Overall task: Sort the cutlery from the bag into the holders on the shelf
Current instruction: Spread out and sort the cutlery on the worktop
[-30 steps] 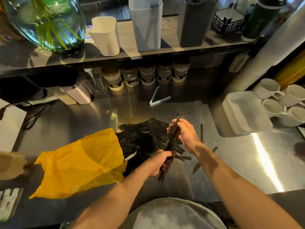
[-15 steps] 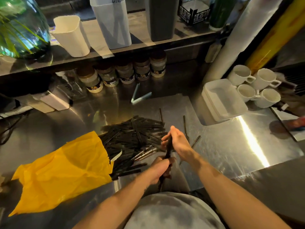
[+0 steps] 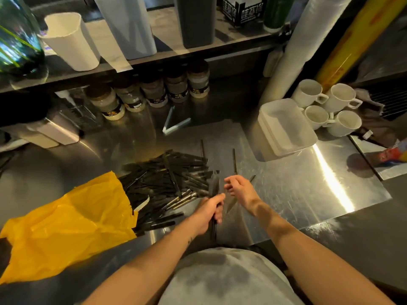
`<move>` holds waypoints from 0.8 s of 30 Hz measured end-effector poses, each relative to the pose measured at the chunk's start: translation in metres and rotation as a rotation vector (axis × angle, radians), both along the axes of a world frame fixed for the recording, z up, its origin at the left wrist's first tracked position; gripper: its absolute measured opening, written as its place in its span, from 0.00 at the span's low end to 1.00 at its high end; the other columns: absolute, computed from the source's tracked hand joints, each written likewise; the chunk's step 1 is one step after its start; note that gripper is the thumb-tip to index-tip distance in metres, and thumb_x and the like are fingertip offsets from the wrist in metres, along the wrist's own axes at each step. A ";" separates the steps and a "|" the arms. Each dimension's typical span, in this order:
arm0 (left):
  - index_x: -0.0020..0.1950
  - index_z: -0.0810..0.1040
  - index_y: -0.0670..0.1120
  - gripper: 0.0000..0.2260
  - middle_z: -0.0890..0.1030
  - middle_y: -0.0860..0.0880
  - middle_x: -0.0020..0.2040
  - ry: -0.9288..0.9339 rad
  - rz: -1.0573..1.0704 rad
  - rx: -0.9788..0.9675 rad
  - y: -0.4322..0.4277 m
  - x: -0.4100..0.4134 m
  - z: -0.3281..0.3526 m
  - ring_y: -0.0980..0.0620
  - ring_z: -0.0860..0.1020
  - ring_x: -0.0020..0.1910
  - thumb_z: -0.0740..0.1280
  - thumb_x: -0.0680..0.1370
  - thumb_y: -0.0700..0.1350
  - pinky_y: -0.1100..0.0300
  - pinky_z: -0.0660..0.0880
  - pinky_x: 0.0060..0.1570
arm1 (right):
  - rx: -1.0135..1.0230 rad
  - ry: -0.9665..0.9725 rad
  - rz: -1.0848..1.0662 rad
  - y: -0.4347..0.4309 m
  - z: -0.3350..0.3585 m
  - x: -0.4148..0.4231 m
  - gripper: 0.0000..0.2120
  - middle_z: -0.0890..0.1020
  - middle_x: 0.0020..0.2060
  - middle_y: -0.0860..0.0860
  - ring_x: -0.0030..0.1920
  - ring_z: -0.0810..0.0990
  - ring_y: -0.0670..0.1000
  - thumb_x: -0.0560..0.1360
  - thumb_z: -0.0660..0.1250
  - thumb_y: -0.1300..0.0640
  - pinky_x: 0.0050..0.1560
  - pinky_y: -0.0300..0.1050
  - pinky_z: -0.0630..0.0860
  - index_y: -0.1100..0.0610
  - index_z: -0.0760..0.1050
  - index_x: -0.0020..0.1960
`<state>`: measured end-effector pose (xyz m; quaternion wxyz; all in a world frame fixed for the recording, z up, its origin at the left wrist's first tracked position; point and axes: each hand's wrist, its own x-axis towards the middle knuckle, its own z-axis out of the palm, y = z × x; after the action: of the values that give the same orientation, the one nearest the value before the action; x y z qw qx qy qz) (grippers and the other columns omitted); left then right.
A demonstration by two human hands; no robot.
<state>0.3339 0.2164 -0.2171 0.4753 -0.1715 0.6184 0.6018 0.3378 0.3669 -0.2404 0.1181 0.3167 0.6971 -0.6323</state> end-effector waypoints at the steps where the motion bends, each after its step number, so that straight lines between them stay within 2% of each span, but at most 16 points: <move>1: 0.38 0.74 0.47 0.14 0.66 0.49 0.27 -0.008 0.035 0.008 0.000 -0.004 -0.001 0.52 0.65 0.26 0.64 0.83 0.50 0.58 0.66 0.29 | 0.145 0.013 0.081 0.011 -0.009 0.006 0.10 0.83 0.43 0.52 0.45 0.81 0.51 0.83 0.60 0.62 0.49 0.45 0.76 0.55 0.79 0.50; 5: 0.41 0.74 0.45 0.13 0.68 0.49 0.28 -0.069 0.183 0.016 0.003 -0.016 -0.005 0.52 0.68 0.27 0.62 0.83 0.48 0.57 0.68 0.32 | 0.583 0.004 0.462 0.046 -0.027 0.022 0.15 0.84 0.51 0.51 0.53 0.80 0.52 0.77 0.63 0.66 0.58 0.41 0.73 0.53 0.83 0.57; 8: 0.43 0.75 0.45 0.11 0.70 0.48 0.29 -0.114 0.279 0.028 0.003 -0.020 -0.011 0.51 0.70 0.28 0.61 0.83 0.48 0.56 0.69 0.33 | 0.845 0.045 0.777 0.058 -0.033 0.024 0.15 0.80 0.54 0.51 0.58 0.74 0.55 0.78 0.67 0.60 0.61 0.46 0.69 0.49 0.81 0.62; 10: 0.43 0.76 0.45 0.09 0.70 0.47 0.31 -0.133 0.336 0.041 0.004 -0.021 -0.015 0.50 0.70 0.29 0.62 0.81 0.47 0.56 0.70 0.33 | 0.941 0.092 0.885 0.060 -0.037 0.025 0.15 0.76 0.54 0.52 0.58 0.72 0.56 0.78 0.69 0.54 0.60 0.48 0.71 0.47 0.80 0.63; 14: 0.44 0.77 0.43 0.06 0.71 0.47 0.32 -0.155 0.407 0.077 0.008 -0.019 -0.016 0.49 0.70 0.31 0.64 0.76 0.44 0.54 0.70 0.37 | 1.085 0.150 1.039 0.056 -0.042 0.026 0.12 0.75 0.56 0.52 0.59 0.71 0.55 0.77 0.70 0.51 0.59 0.50 0.71 0.49 0.80 0.60; 20: 0.52 0.76 0.42 0.09 0.75 0.46 0.34 -0.167 0.447 0.073 0.012 -0.023 -0.021 0.48 0.74 0.33 0.58 0.81 0.44 0.53 0.73 0.40 | 1.104 0.206 1.070 0.057 -0.044 0.024 0.17 0.75 0.57 0.52 0.58 0.74 0.55 0.75 0.71 0.53 0.57 0.51 0.74 0.52 0.74 0.63; 24: 0.55 0.77 0.42 0.09 0.76 0.46 0.36 -0.180 0.454 0.085 0.016 -0.026 -0.023 0.48 0.77 0.37 0.61 0.81 0.45 0.53 0.74 0.41 | 1.134 0.218 1.126 0.061 -0.044 0.019 0.13 0.77 0.56 0.52 0.57 0.75 0.55 0.77 0.71 0.53 0.57 0.50 0.73 0.53 0.78 0.60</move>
<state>0.3082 0.2323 -0.2396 0.3877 -0.3387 0.4932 0.7012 0.3569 0.4275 -0.2843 0.1715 -0.1342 0.9745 -0.0550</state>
